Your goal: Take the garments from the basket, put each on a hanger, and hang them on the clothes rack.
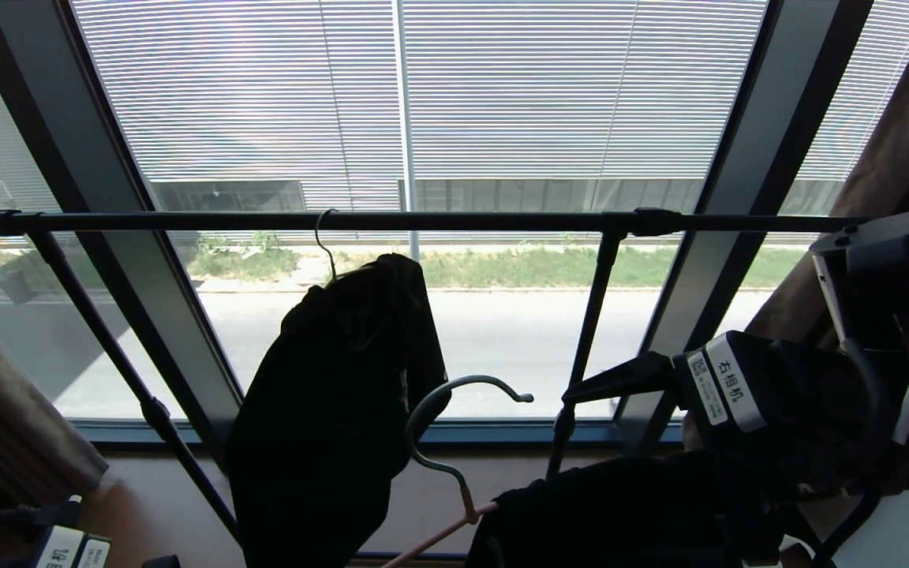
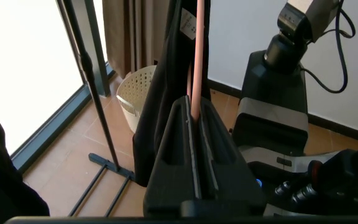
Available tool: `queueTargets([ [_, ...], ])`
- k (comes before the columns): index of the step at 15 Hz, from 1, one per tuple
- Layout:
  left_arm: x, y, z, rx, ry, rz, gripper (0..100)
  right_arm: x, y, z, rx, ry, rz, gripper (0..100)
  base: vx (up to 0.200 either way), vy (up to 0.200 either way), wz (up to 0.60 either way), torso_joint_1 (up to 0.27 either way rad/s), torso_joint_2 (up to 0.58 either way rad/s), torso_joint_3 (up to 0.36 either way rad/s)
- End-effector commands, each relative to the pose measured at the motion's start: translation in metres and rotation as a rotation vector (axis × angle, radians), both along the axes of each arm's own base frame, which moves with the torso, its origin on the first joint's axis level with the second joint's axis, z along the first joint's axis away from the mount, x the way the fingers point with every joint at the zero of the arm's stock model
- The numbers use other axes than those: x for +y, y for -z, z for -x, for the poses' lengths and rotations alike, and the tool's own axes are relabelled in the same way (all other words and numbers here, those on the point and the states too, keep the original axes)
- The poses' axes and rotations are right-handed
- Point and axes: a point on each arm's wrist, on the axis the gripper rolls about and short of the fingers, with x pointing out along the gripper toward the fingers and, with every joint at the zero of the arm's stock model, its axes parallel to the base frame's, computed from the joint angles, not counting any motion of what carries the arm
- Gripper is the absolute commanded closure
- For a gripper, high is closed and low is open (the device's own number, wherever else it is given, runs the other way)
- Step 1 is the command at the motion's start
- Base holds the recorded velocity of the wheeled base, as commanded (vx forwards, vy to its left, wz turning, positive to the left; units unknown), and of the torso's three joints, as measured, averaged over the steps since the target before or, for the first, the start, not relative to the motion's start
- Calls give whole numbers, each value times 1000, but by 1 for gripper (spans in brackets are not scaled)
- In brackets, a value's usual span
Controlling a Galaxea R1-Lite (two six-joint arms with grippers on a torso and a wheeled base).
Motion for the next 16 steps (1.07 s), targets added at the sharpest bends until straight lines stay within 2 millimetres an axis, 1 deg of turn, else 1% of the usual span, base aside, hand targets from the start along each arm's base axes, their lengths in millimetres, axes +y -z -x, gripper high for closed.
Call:
queueTargets([
  [1, 0, 0, -1, 0, -11, 0, 100, 4, 1, 3, 3, -20, 3, 0, 0, 0, 0, 0, 0, 0],
  [8, 0, 0, -2, 3, -11, -3, 100, 7, 2, 6, 7, -38, 6, 0, 0, 0, 0, 0, 0, 0],
  [9, 0, 0, -2, 2, -11, -2, 100, 8, 2, 6, 6, -40, 6, 100, 0, 0, 0, 0, 0, 0],
  [16, 0, 0, -2, 3, -11, -2, 100, 10, 5, 3, 15, -34, 16, 100, 0, 0, 0, 0, 0, 0],
])
